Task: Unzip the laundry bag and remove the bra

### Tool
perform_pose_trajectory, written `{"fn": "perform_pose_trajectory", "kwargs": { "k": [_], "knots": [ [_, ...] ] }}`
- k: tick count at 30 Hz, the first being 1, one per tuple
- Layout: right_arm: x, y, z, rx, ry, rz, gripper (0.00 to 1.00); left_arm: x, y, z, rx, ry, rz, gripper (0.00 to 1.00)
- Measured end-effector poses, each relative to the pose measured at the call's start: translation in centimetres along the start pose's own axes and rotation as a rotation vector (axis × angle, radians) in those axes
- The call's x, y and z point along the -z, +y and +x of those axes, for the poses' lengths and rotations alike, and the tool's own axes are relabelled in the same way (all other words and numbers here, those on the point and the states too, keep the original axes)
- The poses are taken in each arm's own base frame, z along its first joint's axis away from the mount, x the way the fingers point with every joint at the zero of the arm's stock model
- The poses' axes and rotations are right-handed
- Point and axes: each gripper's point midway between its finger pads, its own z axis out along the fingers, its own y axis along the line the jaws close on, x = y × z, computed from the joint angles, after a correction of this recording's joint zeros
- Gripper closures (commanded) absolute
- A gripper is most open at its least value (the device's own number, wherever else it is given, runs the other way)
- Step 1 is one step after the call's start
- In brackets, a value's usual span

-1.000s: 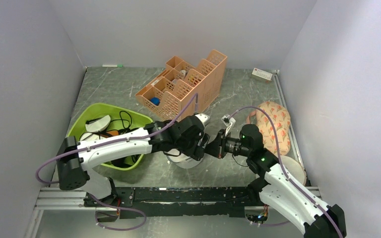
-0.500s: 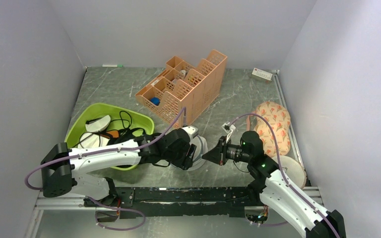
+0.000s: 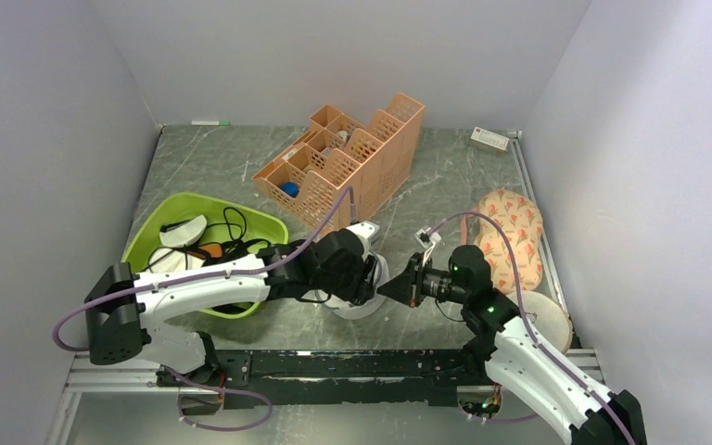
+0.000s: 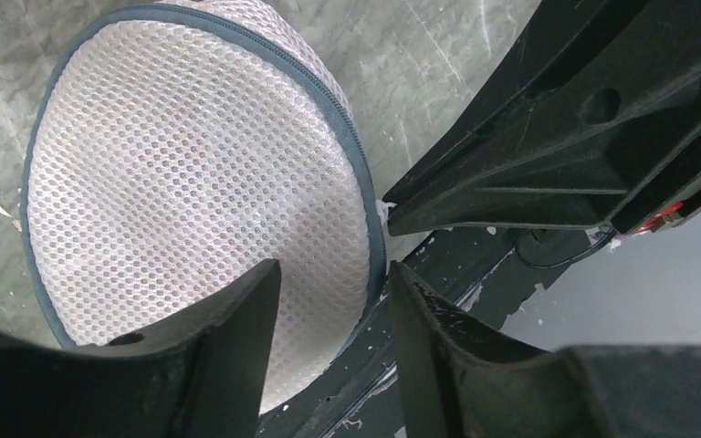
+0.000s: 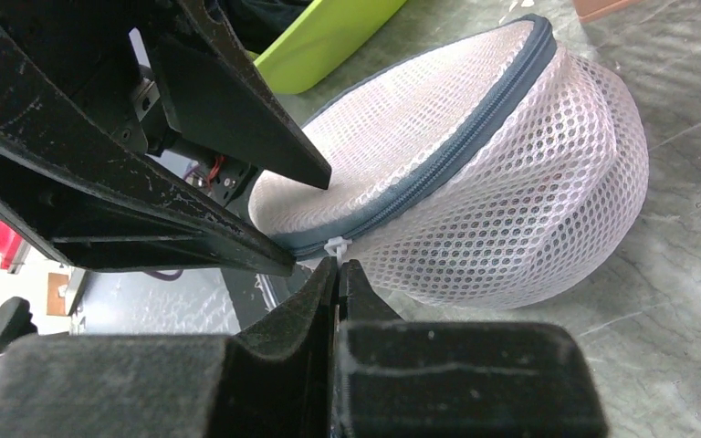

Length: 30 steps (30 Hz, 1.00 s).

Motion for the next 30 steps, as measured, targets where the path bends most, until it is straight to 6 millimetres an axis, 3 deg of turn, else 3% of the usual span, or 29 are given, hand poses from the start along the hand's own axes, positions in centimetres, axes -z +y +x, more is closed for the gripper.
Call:
{"fn": "perform_pose_trajectory", "kwargs": {
  "k": [9, 13, 18, 30],
  "knots": [
    [-0.4, -0.8, -0.8, 0.019, 0.007, 0.054, 1.0, -0.5, 0.2, 0.1, -0.013, 0.008, -0.014, 0.76],
    [-0.2, -1.2, -1.9, 0.038, -0.012, 0.101, 1.0, -0.5, 0.1, -0.1, -0.015, -0.002, -0.007, 0.84],
    [0.1, -2.9, -2.9, 0.037, -0.033, 0.225, 1.0, -0.6, 0.0, 0.0, -0.023, -0.003, 0.002, 0.93],
    [-0.4, -8.0, -4.1, -0.024, 0.037, 0.441, 1.0, -2.3, -0.3, 0.7, -0.017, 0.021, 0.034, 0.93]
  ]
}}
